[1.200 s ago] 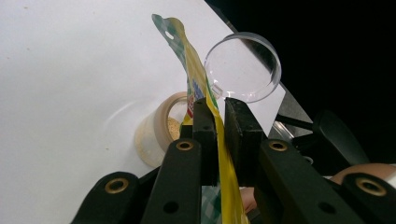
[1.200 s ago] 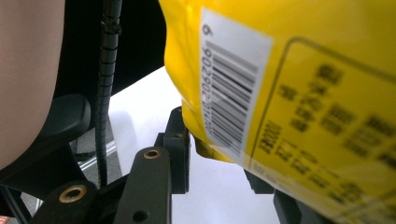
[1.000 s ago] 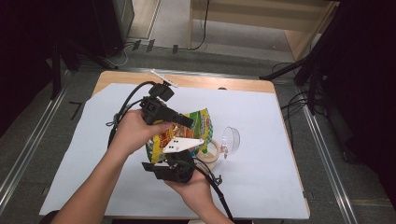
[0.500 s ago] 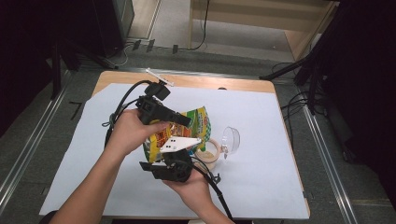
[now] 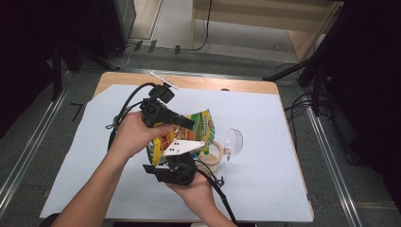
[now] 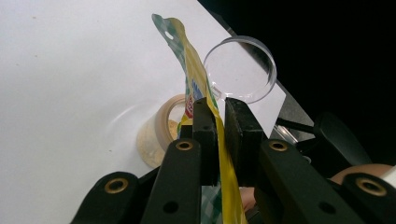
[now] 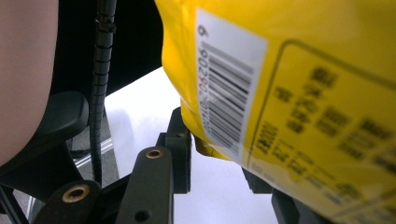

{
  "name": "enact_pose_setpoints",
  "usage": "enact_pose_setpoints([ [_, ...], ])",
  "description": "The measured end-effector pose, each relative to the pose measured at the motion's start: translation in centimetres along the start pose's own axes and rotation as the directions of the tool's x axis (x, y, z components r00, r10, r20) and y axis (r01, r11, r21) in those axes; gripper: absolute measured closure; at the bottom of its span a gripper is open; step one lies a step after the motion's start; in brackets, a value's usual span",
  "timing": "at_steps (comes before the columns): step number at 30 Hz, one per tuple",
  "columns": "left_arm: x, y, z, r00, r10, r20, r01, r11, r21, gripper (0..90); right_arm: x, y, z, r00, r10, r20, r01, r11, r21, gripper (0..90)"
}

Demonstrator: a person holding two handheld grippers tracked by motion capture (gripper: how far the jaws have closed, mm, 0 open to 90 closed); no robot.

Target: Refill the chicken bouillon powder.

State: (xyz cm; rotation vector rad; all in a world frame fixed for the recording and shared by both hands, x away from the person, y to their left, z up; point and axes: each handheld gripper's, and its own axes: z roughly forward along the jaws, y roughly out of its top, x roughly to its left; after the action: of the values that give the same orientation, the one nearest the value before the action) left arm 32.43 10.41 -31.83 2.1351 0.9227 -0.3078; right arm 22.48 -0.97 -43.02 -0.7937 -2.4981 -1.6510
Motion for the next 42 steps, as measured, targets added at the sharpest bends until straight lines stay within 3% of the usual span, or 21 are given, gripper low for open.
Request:
enact_pose_setpoints([
  [9, 0.38, 0.11, 0.34, 0.9999, -0.017, -0.002, 0.017, 0.9998, 0.011, 83.6, -0.05, -0.1, -0.01, 0.9999, 0.01, -0.011, -0.01, 1.0, 0.001, 69.6],
  [42, -0.15, 0.06, 0.5, 0.9999, 0.005, -0.013, -0.005, 1.0, 0.008, 83.5, 0.07, -0.42, -0.09, 0.9999, 0.012, 0.001, -0.012, 1.0, -0.015, 69.7],
])
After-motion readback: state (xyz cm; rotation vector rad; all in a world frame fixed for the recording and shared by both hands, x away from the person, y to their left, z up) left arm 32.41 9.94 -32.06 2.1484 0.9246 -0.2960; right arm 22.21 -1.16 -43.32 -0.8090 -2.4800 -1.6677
